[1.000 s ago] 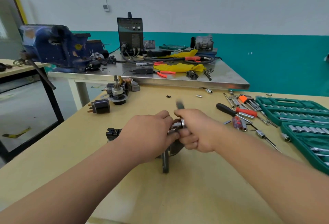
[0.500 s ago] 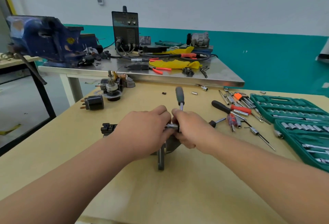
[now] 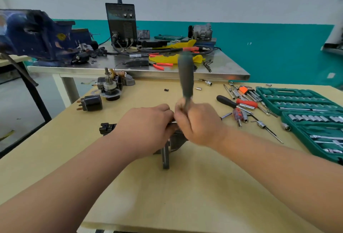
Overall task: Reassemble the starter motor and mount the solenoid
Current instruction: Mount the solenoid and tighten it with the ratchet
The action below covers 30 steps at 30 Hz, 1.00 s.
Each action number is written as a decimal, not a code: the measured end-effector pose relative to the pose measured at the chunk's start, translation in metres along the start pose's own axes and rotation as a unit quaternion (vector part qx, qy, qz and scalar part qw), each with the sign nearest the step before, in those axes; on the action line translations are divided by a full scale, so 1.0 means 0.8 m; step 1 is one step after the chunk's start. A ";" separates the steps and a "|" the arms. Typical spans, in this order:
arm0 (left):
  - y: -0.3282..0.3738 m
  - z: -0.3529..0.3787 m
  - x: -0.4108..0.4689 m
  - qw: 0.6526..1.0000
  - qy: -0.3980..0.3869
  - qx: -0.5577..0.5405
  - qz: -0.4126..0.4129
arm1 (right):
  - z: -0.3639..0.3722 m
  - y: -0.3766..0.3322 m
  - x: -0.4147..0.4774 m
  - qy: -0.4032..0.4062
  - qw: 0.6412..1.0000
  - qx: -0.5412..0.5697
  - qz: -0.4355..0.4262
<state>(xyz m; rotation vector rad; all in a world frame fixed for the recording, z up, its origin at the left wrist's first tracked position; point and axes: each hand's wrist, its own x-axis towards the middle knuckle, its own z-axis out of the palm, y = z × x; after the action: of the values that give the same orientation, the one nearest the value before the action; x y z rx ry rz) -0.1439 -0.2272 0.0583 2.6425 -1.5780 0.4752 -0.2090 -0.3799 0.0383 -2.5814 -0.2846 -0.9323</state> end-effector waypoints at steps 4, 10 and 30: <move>0.001 -0.003 -0.002 1.000 -0.012 0.010 0.004 | 0.004 0.003 0.009 -0.037 0.985 0.143 0.093; 0.001 0.003 0.000 1.000 0.012 0.020 0.006 | 0.012 0.001 0.008 -0.134 0.913 0.187 0.336; 0.003 0.001 0.000 0.999 0.026 0.016 0.024 | 0.003 -0.013 0.011 -0.066 0.910 0.216 0.347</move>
<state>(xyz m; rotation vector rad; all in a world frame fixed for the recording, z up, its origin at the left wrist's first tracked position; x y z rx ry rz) -0.1458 -0.2286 0.0570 2.5988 -1.6359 0.5713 -0.2038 -0.3691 0.0453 -2.0794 0.3478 -0.3748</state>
